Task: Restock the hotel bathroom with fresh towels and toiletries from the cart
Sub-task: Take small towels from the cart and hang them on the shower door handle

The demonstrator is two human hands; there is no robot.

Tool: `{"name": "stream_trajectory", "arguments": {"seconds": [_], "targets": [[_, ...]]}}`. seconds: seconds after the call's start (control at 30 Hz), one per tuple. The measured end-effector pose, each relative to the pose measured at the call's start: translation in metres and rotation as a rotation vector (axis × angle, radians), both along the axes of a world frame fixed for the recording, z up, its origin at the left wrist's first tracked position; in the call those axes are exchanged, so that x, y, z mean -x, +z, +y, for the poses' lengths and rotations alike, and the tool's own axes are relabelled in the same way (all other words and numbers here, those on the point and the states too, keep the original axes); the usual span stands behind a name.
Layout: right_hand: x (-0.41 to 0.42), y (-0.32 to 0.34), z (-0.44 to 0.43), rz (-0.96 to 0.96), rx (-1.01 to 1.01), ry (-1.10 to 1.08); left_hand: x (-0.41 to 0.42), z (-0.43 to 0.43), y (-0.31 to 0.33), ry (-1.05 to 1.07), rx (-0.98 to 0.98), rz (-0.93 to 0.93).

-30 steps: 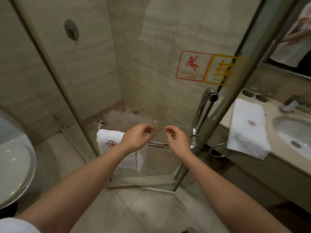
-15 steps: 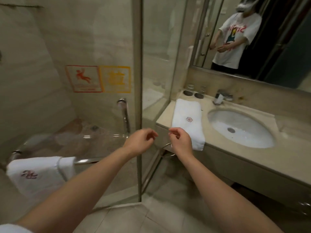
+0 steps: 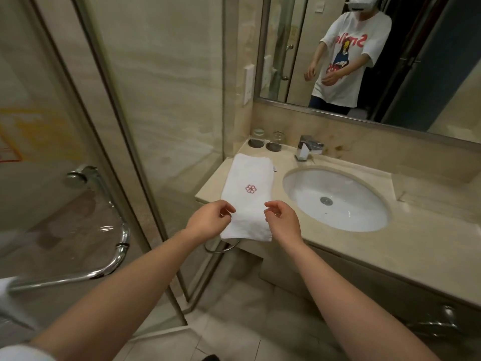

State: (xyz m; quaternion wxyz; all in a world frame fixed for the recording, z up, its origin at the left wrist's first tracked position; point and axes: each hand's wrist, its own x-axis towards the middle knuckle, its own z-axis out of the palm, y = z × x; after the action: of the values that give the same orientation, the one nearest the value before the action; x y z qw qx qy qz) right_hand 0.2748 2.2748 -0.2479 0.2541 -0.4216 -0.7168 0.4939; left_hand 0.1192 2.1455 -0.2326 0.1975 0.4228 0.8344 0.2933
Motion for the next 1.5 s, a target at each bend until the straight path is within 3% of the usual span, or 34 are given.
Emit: {"name": "stream_trajectory", "arguments": {"seconds": [0.37,0.77,1.03,1.23,1.5], "targets": [[0.069,-0.035,0.124,-0.105,0.114,-0.01,0.077,0.137,-0.042,0.022,0.039,-0.112],[0.166,-0.087,0.243,-0.333,0.379,-0.004,0.177,0.253,-0.096,0.136,0.282,-0.209],[0.201,-0.108,0.269,-0.261,0.632,-0.165,0.198,0.278,-0.115,0.307,0.382,-0.321],[0.209,-0.105,0.265,-0.238,0.782,-0.15,0.214,0.272,-0.136,0.397,0.307,-0.615],[0.197,-0.092,0.255,-0.076,0.765,-0.06,0.189,0.267,-0.104,0.395,0.101,-0.714]]}}
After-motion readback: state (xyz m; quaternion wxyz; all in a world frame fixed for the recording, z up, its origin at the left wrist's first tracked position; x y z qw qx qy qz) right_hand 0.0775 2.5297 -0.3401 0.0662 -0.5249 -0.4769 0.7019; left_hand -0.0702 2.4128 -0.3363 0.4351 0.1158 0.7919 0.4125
